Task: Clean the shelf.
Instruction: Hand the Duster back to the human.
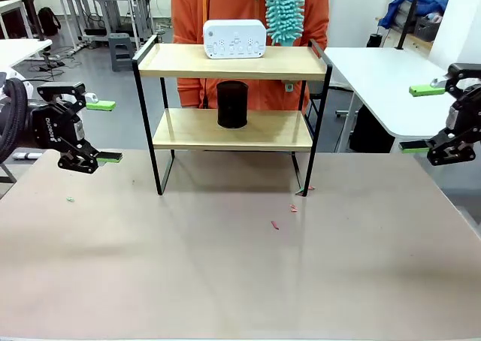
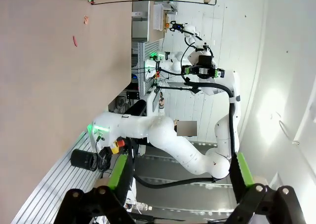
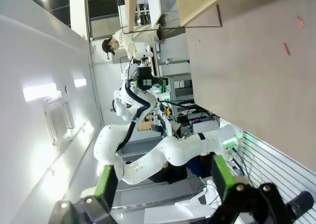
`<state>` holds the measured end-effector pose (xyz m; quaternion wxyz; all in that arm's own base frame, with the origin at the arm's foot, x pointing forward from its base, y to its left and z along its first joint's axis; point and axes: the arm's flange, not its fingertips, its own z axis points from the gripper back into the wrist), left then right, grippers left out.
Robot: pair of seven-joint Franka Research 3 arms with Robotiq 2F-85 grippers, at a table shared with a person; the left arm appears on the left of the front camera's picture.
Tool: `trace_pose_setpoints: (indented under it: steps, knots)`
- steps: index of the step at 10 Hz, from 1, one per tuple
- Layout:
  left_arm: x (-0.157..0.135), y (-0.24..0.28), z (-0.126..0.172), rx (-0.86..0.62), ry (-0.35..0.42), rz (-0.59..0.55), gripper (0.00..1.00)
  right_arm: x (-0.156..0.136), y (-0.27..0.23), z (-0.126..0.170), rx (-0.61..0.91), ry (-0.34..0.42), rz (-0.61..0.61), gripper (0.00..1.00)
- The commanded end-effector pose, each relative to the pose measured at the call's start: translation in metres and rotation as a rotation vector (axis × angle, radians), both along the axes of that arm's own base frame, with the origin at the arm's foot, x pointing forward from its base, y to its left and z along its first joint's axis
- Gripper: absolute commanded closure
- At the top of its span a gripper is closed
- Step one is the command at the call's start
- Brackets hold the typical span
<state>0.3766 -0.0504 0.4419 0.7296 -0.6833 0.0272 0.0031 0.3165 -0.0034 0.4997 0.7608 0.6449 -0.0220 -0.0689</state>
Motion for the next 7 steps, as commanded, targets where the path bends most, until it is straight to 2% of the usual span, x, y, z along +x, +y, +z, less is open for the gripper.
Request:
trace_pose_setpoints:
  steps: [1,7]
  knots:
    - [-0.0022,0.0013,0.0015,-0.003,-0.003,-0.005,0.0,-0.0001,0.0004,-0.0006,0.007,-0.007,0.01,0.0]
    - [-0.0022,0.0013,0.0015,-0.003,-0.003,-0.005,0.0,-0.0001,0.0004,-0.0006,0.007,-0.007,0.01,0.0]
